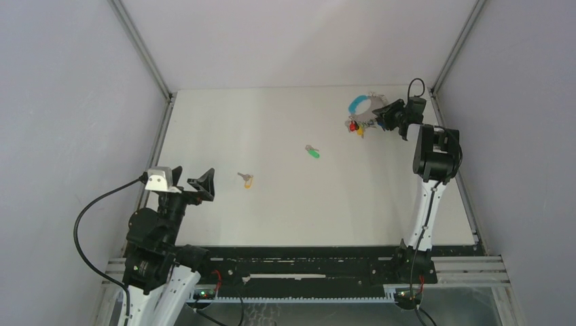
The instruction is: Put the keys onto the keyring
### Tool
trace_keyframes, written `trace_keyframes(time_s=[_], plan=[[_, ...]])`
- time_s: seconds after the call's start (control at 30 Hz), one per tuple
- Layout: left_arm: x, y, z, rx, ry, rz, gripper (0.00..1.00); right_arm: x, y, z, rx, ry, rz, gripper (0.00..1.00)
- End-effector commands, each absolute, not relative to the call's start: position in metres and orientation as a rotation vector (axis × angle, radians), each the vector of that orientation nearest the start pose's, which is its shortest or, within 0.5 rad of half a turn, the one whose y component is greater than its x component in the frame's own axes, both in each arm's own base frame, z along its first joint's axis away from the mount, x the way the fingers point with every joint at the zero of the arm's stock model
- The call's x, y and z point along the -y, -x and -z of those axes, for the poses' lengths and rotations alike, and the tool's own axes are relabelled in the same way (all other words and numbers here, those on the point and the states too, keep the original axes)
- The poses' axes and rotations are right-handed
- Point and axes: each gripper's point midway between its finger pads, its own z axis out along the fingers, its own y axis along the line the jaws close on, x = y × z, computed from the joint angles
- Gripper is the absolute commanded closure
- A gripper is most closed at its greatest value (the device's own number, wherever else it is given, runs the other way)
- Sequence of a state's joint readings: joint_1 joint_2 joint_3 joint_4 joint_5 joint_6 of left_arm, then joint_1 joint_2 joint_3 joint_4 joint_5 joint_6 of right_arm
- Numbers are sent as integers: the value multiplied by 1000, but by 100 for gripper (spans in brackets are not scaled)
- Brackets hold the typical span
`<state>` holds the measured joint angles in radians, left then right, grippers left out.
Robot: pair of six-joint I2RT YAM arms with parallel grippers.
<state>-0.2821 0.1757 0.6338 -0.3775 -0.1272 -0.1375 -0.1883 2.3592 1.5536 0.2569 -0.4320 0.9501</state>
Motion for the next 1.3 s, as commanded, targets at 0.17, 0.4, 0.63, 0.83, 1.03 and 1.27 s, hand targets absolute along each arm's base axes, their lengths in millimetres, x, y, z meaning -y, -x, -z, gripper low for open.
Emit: trace_keyframes(time_s=[0.17, 0.4, 0.63, 0.83, 1.03, 1.27], plan=[[42, -201, -306, -1470, -25, 238, 0, -11, -603, -22, -2008, -968, -954, 80], [45, -198, -308, -1457, -39, 260, 0, -13, -577, -43, -1986, -940, -990, 100], [58, -193, -313, -1433, -89, 332, 0, -18, -526, -57, -2007, -901, -981, 100], [71, -191, -315, -1435, -99, 421, 0, -13, -468, -68, -1981, -894, -983, 100], [107, -184, -319, -1457, -187, 631, 0, -22, -401, -74, -1991, -841, -985, 100], [127, -186, -316, -1533, -134, 807, 0, -43, -345, -101, -1959, -719, -1011, 100]])
